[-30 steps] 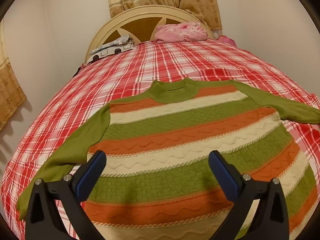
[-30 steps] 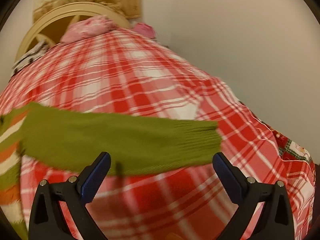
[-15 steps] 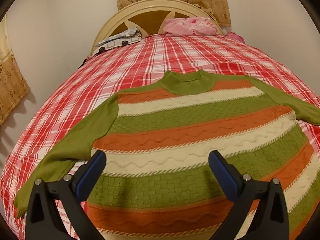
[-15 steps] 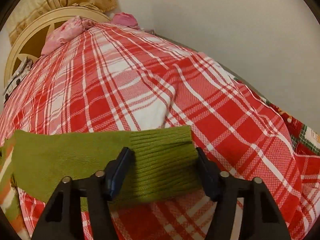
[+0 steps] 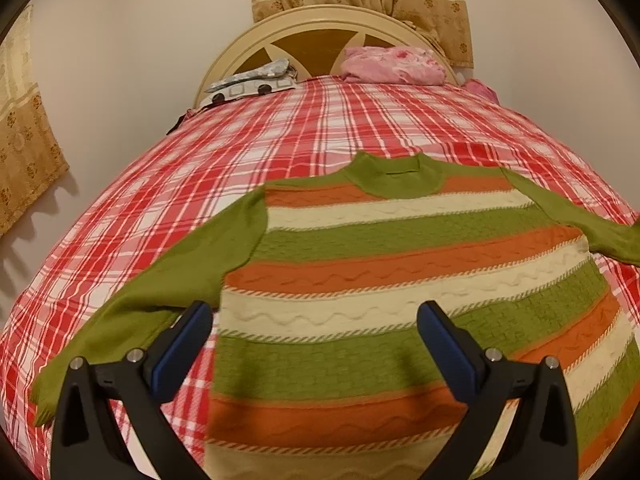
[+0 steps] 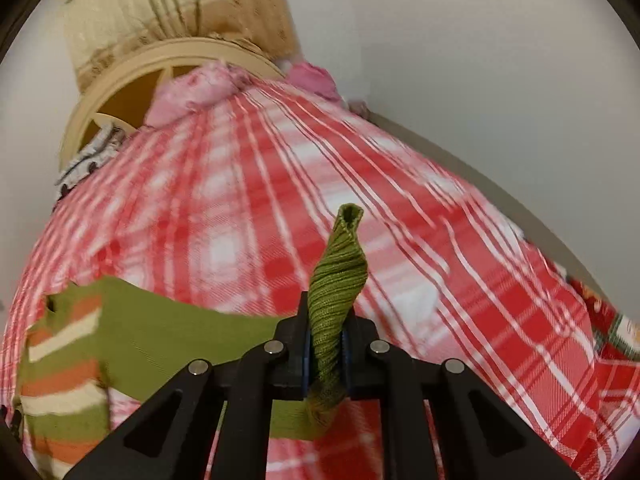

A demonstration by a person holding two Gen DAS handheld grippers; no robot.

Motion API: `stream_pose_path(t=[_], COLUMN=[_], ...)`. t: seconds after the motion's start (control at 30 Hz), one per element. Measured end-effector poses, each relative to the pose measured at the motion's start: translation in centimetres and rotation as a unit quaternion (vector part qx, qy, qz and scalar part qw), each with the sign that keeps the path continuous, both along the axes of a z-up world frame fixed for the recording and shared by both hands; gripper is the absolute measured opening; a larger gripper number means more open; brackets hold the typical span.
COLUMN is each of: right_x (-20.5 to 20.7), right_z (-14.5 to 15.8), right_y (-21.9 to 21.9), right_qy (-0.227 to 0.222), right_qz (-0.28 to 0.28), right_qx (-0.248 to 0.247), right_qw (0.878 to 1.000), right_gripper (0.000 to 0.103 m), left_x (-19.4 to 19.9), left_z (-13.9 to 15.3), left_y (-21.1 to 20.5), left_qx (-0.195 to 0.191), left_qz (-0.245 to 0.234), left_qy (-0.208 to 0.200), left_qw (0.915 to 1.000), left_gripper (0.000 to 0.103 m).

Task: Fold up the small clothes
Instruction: 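Carry the held sleeve across the sweater body with the right tool and release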

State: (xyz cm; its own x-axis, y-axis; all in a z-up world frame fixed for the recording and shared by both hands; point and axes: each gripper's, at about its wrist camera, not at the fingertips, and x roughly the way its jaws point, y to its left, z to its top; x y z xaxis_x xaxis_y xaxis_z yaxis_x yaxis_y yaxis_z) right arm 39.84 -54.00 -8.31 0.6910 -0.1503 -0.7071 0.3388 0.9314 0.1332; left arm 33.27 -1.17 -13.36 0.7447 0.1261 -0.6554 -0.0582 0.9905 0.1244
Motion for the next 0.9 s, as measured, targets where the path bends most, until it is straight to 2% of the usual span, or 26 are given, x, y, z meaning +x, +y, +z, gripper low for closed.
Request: stream_pose_path(t=[0.3,0.53,0.73,0.9], right_x=[3.1,5.0,6.3,7.6], right_z=[7.6,13.1,15.2,15.4], right_y=[8.1,17.2,24.3,28.5], right_qy=[-0.057,-0.097,-0.112,-0.113], right_qz=[0.069,0.144,0.196,0.224], right_qx=[-0.020,-0.052,-0.066,-0.069], right_qw=[0.996,0.983,0.972,0.966], right_gripper=[0.010,0.010,0.010,0.010], left_x=[-1.5,-2.6,-3.1,-3.7], left_z=[0.1,0.3,0.0,-0.3], left_y=[2.9,5.6,8.4,10.2], left_qx=[-0.021,-0.031,-0.046,-0.053], left_qz=[0.017,0.036,0.055,0.068], left_qy=[-0.002,-0.013,-0.012,-0.015], left_qw=[0.9996,0.9988,0.9973,0.9962], left_gripper=[0.103,0.103,0.103,0.103])
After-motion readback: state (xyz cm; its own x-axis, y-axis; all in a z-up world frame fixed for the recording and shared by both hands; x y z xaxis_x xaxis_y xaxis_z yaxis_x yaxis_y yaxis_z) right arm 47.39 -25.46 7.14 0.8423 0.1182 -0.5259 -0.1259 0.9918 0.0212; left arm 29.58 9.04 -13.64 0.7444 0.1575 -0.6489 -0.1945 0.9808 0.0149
